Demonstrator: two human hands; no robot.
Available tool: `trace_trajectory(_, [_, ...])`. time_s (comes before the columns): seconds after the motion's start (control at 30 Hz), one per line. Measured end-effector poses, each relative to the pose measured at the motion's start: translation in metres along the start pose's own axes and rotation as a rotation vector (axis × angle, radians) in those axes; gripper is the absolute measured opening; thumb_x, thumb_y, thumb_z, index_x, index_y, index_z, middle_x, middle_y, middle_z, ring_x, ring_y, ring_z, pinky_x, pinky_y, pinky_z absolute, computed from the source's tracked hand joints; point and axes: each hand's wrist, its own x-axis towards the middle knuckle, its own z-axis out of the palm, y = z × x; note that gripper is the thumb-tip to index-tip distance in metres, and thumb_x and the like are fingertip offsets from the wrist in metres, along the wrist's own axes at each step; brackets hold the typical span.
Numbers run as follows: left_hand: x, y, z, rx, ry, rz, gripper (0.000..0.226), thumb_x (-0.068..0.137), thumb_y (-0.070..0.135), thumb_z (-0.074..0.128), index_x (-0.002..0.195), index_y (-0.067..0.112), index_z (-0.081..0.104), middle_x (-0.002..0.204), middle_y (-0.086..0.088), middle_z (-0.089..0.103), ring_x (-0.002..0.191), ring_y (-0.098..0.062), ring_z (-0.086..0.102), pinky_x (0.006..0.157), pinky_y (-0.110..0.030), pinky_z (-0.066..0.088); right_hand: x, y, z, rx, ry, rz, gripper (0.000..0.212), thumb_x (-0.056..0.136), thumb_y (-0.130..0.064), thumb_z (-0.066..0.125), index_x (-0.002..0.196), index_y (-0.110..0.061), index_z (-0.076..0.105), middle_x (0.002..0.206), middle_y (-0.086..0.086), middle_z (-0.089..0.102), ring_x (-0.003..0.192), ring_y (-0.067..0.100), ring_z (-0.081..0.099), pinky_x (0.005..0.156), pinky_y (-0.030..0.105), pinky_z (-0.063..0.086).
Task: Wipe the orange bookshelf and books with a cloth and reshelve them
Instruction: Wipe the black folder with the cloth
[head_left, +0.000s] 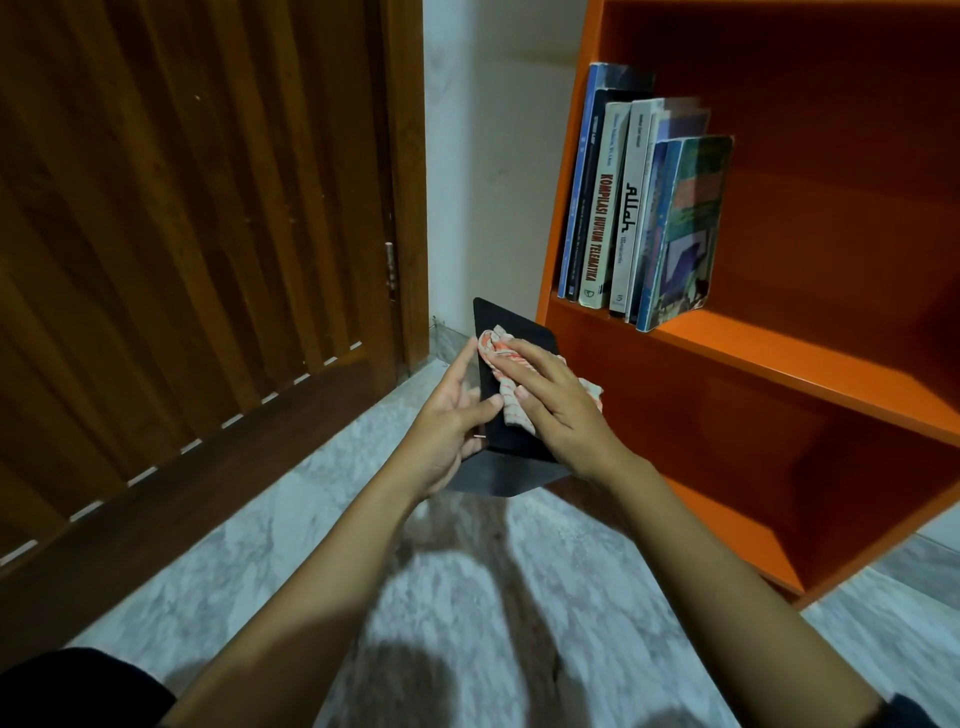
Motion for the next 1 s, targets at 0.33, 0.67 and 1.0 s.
trace_trajectory(0.33, [0.003, 0.003, 0.005, -0.123, 0.198, 0.010, 0.063, 0.095, 0.000, 0.045, 0.144, 0.034, 0.028, 0.142, -0.007, 0.045, 0.125, -0.025, 0.051, 0.103, -0.052, 0.039, -0.030, -0.005, 0.025, -0.137, 0.235, -0.029, 0.042, 0.100, -0.037, 0.029, 0.134, -0.028, 0.052, 0.143, -0.006, 0.045, 0.130, 0.014, 0.042, 0.094, 0.045, 0.041])
trace_trajectory(0.67, [0.011, 0.022, 0.001, -0.296, 0.196, 0.077, 0.061, 0.094, -0.003, 0.043, 0.145, 0.028, 0.029, 0.144, -0.010, 0.044, 0.126, -0.027, 0.050, 0.103, -0.043, 0.044, -0.043, 0.005, 0.033, 0.031, 0.584, 0.071, 0.042, 0.101, -0.030, 0.036, 0.142, -0.021, 0.035, 0.150, 0.006, 0.029, 0.141, 0.015, 0.024, 0.115, 0.027, 0.021])
trace_trajectory(1.0, [0.021, 0.019, 0.001, 0.023, 0.277, 0.047, 0.061, 0.097, 0.039, 0.044, 0.149, 0.033, 0.013, 0.157, 0.003, 0.020, 0.142, -0.022, 0.025, 0.116, -0.047, 0.023, -0.022, -0.012, 0.012, 0.462, 0.574, 0.246, 0.037, 0.095, -0.013, 0.053, 0.132, -0.018, 0.052, 0.135, 0.002, 0.048, 0.128, 0.007, 0.044, 0.108, 0.028, 0.038])
